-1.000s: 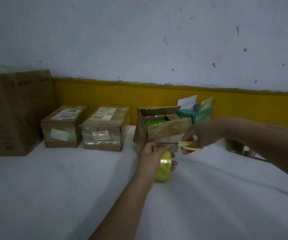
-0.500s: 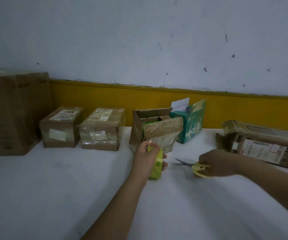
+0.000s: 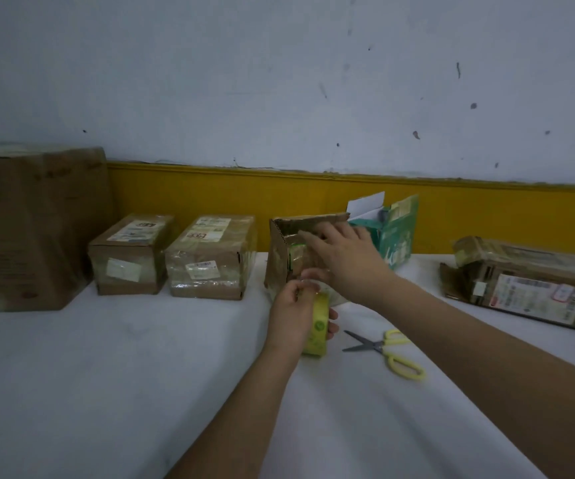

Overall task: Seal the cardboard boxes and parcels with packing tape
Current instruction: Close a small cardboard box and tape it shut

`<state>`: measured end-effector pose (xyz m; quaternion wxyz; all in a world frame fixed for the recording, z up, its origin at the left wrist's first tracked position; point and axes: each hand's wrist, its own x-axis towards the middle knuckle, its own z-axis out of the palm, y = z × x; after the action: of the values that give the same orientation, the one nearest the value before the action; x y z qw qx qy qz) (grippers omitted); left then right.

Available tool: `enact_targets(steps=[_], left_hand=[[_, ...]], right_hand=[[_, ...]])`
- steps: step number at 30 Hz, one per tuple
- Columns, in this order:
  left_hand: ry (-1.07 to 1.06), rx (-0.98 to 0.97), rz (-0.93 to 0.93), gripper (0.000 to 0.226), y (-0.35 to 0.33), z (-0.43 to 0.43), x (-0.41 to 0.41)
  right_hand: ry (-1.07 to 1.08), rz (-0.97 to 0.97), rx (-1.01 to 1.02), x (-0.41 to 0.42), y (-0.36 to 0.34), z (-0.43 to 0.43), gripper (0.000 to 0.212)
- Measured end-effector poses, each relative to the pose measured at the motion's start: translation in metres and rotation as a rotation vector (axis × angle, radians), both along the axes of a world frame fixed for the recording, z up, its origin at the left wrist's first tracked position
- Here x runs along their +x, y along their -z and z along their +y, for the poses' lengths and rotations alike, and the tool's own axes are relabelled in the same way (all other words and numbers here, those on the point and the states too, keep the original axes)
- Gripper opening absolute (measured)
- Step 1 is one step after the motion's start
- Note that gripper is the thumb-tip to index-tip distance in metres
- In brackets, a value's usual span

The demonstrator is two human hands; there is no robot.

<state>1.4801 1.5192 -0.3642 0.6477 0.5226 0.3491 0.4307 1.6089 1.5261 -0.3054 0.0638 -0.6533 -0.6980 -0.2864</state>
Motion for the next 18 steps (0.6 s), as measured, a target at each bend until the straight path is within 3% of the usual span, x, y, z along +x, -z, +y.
enact_targets(steps=[6,11,13,15,18], left_hand=[[-0.021,0.043,0.096,0.019,0.000,-0.006,0.002],[-0.013,0.033,0.009,0.024,-0.015,-0.002,-0.015],[-0.018,0.069,-0.015,0.025,-0.022,-0.002,-0.029],[-0.029,0.092,-0.007,0.023,-0.027,-0.005,-0.047],[-0.027,0.135,0.034,0.014,-0.037,-0.020,-0.082]], right_hand=[[0.047,0.252,-0.128,0.001,0.011,0.031,0.060],[-0.228,0.533,0.168,-0.001,0.000,0.009,0.035],[-0.290,0.550,0.115,-0.010,-0.007,-0.007,0.043],[-0.317,0.654,-0.064,-0.027,-0.015,-0.025,0.044],[-0.307,0.725,-0.151,-0.065,-0.017,-0.038,0.019]])
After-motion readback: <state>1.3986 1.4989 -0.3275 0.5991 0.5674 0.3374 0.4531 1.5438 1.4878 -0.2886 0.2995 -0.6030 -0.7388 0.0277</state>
